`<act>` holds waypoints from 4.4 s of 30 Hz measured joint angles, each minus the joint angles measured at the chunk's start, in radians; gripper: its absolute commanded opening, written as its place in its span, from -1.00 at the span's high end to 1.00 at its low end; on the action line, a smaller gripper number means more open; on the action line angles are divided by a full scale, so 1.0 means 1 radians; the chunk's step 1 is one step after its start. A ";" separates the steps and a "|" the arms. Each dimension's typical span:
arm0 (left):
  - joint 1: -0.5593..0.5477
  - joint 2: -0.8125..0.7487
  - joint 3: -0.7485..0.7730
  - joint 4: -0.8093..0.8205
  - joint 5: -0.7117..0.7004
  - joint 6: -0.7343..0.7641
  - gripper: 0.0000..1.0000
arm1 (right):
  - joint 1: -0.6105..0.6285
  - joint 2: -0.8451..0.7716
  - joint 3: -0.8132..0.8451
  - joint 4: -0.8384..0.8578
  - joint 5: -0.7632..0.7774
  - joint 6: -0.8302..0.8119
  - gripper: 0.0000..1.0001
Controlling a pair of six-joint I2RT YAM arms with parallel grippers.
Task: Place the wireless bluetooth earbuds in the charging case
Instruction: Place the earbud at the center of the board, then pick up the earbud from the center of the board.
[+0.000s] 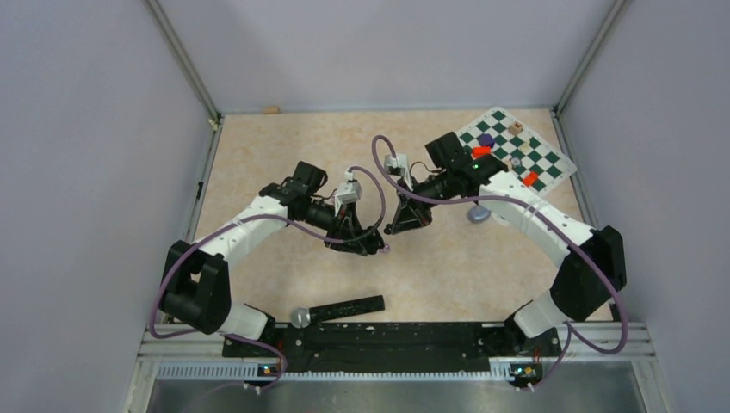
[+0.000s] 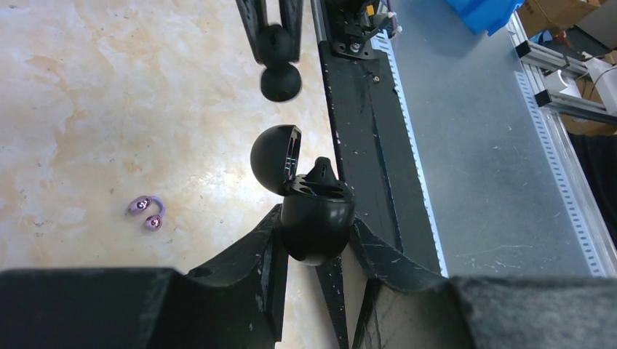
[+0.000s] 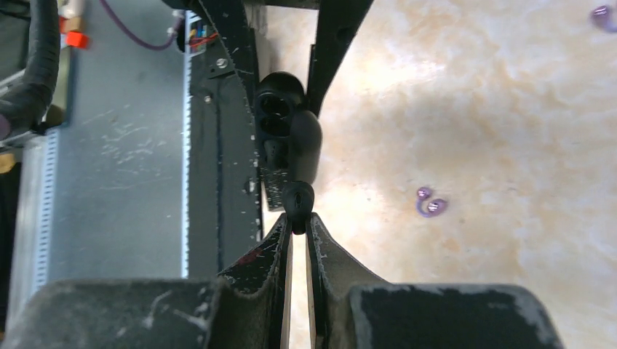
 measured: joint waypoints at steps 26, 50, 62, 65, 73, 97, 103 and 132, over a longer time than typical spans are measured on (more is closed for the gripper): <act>0.000 -0.007 0.000 -0.026 0.008 0.049 1.00 | -0.290 0.625 0.130 -0.200 0.056 0.003 0.60; 0.000 -0.007 0.000 -0.024 0.000 0.047 1.00 | -0.303 0.527 0.055 0.018 0.248 0.216 0.59; 0.000 -0.007 0.000 -0.024 0.000 0.043 1.00 | -0.311 0.548 0.055 0.007 0.189 0.220 0.61; 0.000 -0.007 0.000 -0.024 0.000 0.043 1.00 | -0.313 0.557 0.056 -0.006 0.177 0.212 0.61; 0.000 -0.007 0.000 -0.024 0.000 0.042 1.00 | -0.314 0.558 0.057 -0.011 0.175 0.202 0.63; 0.000 -0.008 0.000 -0.023 -0.001 0.039 1.00 | -0.372 0.566 0.057 -0.027 0.212 0.222 0.68; 0.000 -0.008 0.000 -0.024 -0.001 0.039 1.00 | -0.369 0.566 0.057 -0.026 0.215 0.230 0.61; 0.000 -0.020 0.000 -0.024 -0.004 0.039 1.00 | -0.323 0.572 0.057 -0.025 0.218 0.265 0.61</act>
